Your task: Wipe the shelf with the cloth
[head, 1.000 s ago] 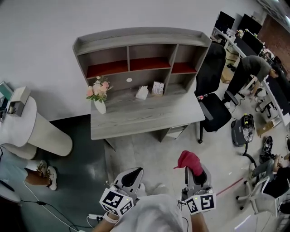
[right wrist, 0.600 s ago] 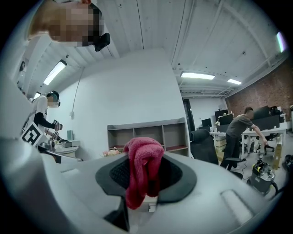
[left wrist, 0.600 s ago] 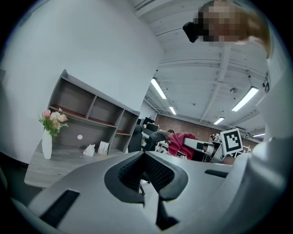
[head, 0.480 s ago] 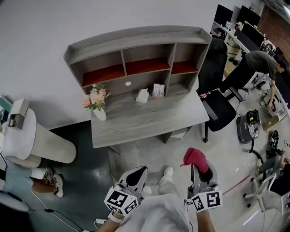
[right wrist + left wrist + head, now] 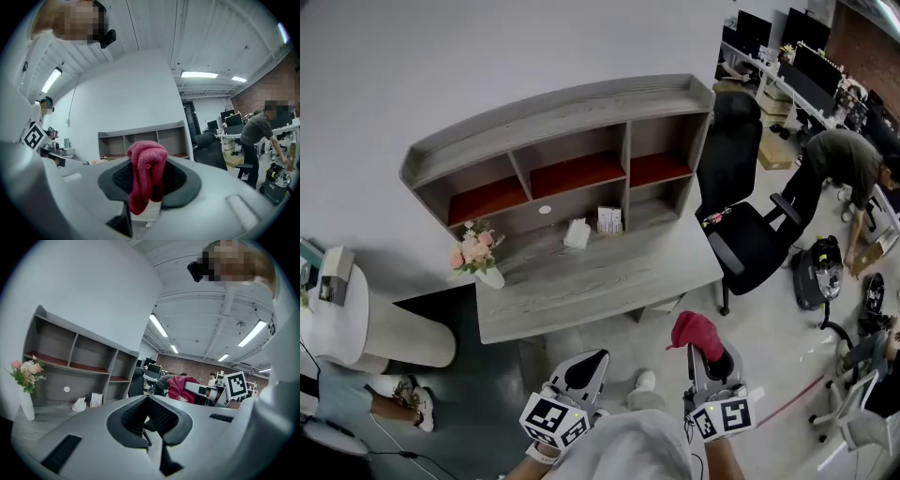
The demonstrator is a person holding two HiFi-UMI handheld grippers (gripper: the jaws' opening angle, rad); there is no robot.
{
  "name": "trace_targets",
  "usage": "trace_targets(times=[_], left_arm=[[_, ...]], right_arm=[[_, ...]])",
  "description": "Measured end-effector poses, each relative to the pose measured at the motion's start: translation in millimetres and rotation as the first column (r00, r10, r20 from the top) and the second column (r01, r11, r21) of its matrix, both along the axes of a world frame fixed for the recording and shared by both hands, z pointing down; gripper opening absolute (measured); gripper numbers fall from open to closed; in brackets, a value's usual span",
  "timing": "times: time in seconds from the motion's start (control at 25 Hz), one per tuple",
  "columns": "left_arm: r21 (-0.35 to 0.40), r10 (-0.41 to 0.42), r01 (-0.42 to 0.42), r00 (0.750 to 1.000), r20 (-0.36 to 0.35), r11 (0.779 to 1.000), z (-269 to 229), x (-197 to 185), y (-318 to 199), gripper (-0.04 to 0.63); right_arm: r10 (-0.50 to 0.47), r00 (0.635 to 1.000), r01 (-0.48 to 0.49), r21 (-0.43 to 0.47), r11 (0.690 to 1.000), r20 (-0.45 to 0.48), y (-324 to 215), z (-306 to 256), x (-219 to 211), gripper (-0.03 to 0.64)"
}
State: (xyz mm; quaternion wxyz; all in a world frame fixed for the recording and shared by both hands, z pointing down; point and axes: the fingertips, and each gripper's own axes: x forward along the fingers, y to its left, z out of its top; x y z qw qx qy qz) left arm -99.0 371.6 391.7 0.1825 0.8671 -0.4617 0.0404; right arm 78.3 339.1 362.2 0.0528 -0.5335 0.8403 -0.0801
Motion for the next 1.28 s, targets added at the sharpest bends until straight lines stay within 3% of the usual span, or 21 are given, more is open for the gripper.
trace_targets(times=[0.56,0.88,1.28], left_arm=[[-0.002,0.009,-0.009,0.999,0.053,1.0,4,120,-95,0.006],[-0.043,0.009,-0.006,0.997,0.083,0.999,18,130,-121,0.006],[-0.063,0.057,-0.054,0.996,0.062,0.997,27,130,-182,0.006]], right_arm=[[-0.06,0.997,0.057,0.056,0.997,0.053,-91,-2,93,0.132],[-0.068,0.995,0.065,0.037,0.997,0.07,-115,7,107,0.132],[-0.018,0.998,0.018,0.001,1.0,0.054,-161,18,110,0.132]])
